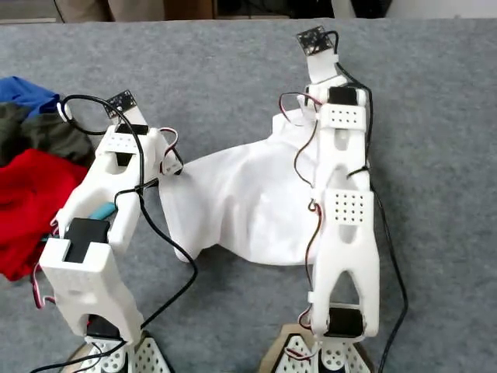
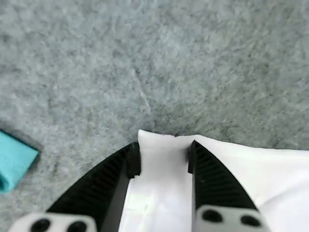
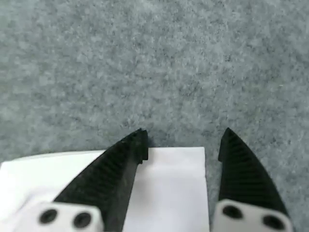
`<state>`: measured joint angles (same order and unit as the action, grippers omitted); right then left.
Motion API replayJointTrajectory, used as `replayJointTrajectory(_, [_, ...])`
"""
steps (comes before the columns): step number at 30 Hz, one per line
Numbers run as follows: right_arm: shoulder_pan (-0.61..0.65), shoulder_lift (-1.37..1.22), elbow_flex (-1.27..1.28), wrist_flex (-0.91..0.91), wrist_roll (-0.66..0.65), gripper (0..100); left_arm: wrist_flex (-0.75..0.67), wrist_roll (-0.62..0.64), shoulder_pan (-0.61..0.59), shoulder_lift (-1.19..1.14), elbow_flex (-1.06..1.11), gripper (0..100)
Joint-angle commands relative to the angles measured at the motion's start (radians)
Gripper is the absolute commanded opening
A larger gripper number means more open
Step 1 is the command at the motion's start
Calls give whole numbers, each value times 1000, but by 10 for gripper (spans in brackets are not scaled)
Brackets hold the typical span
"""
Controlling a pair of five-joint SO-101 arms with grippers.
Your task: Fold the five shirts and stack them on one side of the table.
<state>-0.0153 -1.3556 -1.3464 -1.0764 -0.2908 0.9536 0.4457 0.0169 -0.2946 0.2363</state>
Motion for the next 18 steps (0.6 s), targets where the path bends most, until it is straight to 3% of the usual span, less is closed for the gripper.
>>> replayJointTrajectory(1, [-30,79,7,49,11,246,-5,2,-2,5,-40,167])
replayJointTrajectory(18, [7,-13,-1,103,-58,246,15,2,-2,5,-41,167])
